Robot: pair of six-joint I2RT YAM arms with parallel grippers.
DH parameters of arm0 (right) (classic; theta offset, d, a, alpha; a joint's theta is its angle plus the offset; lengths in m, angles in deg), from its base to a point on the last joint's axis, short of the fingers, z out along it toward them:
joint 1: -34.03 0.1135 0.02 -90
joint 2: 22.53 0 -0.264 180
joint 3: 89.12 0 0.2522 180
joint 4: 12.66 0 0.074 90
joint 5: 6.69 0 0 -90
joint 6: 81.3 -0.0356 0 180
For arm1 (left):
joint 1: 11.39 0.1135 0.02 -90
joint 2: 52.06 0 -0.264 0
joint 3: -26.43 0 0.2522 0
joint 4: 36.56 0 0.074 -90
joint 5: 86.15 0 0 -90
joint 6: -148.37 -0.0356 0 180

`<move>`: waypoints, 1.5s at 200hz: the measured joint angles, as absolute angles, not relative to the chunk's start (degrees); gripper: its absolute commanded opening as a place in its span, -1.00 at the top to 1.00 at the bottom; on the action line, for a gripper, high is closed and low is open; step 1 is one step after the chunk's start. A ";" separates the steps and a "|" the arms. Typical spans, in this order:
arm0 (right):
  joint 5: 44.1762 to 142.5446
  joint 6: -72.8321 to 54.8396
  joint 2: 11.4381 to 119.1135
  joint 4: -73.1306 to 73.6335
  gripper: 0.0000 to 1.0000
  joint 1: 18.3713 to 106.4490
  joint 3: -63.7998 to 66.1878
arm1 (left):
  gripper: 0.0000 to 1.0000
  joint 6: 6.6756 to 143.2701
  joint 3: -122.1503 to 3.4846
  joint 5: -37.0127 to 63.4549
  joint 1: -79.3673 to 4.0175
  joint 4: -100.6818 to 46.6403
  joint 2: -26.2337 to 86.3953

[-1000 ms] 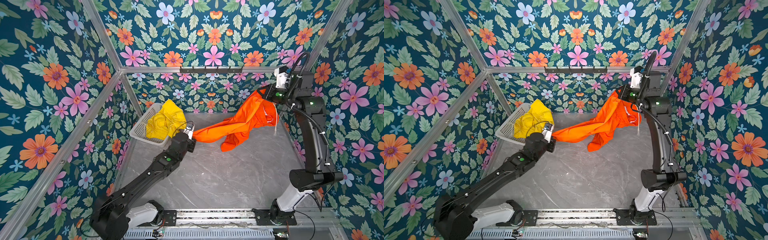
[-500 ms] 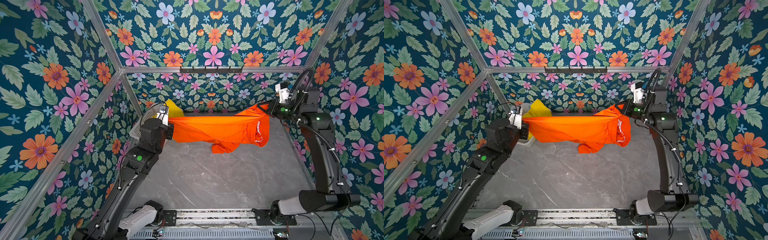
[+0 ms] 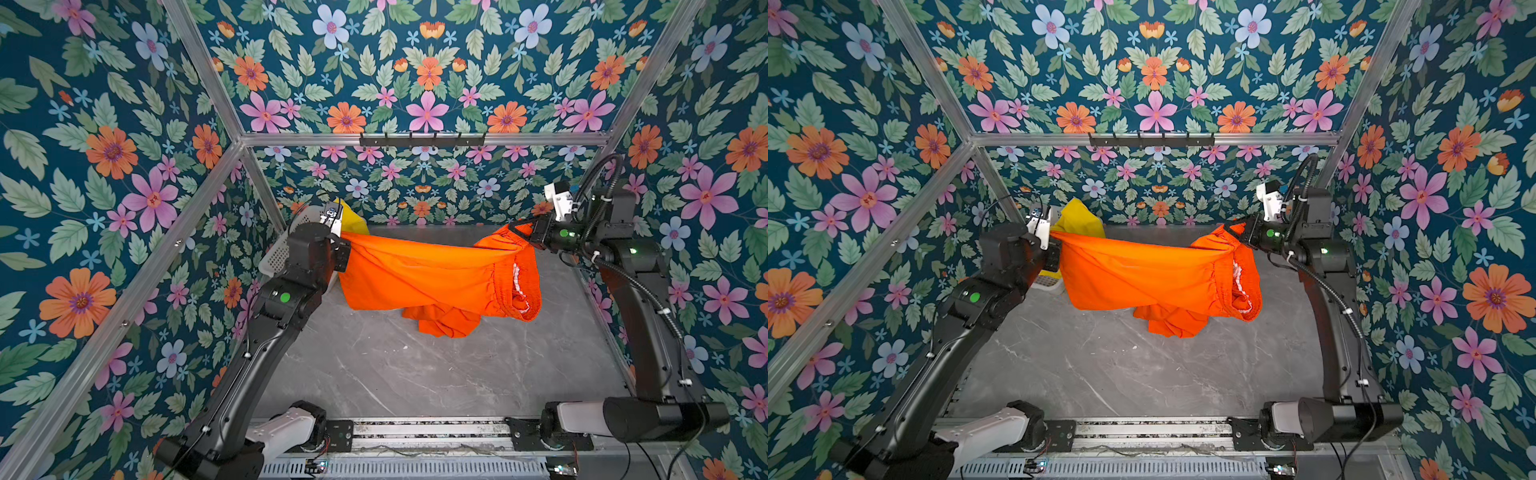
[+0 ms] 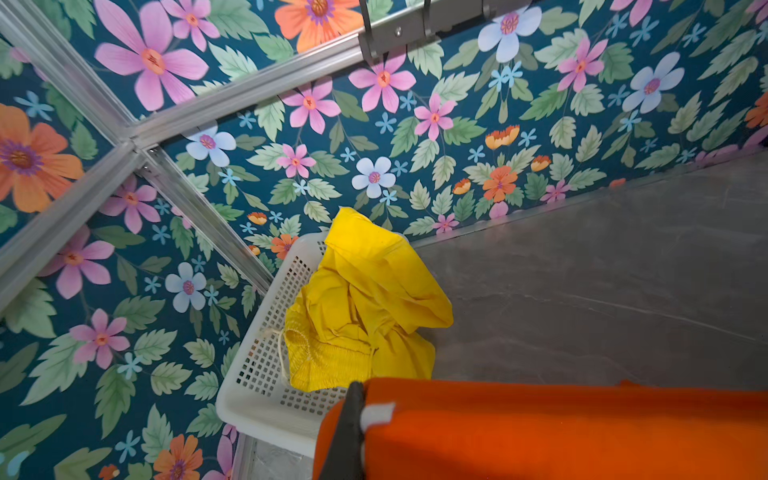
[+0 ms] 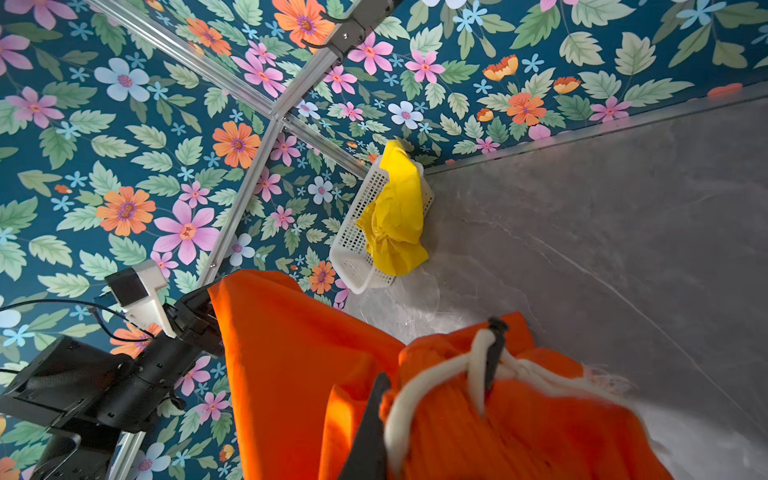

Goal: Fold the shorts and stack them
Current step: 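Stretch the shorts between both grippers, left gripper pulling the hem away, then lower the stretched shorts onto the table with both grippers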

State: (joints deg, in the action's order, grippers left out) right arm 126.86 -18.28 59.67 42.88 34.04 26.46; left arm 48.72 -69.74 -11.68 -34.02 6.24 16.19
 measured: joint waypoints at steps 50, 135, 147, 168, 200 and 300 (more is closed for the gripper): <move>128.87 -19.48 85.09 45.15 1.00 34.10 61.50 | 1.00 46.07 -88.78 -4.86 -28.53 4.77 30.61; 130.97 -13.67 70.40 46.71 0.88 34.21 17.68 | 1.00 46.62 -57.61 4.34 -28.38 5.84 23.99; 131.12 -13.14 68.02 46.25 0.84 34.50 12.01 | 1.00 47.86 -54.90 5.74 -28.40 7.24 24.64; 131.34 -12.09 67.30 45.64 0.73 35.50 6.27 | 1.00 49.18 -52.39 7.88 -28.42 8.75 27.22; 131.97 -11.96 75.23 45.31 0.51 36.07 7.93 | 1.00 49.68 -53.35 10.35 -27.99 10.30 33.39; 122.70 -10.56 74.33 30.90 -0.35 35.81 0.47 | 1.00 52.26 -55.71 14.53 -26.43 8.47 44.67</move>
State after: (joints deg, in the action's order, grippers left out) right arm 122.70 -10.56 74.33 30.90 35.81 0.47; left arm 52.26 -55.71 14.53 -26.43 8.47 44.67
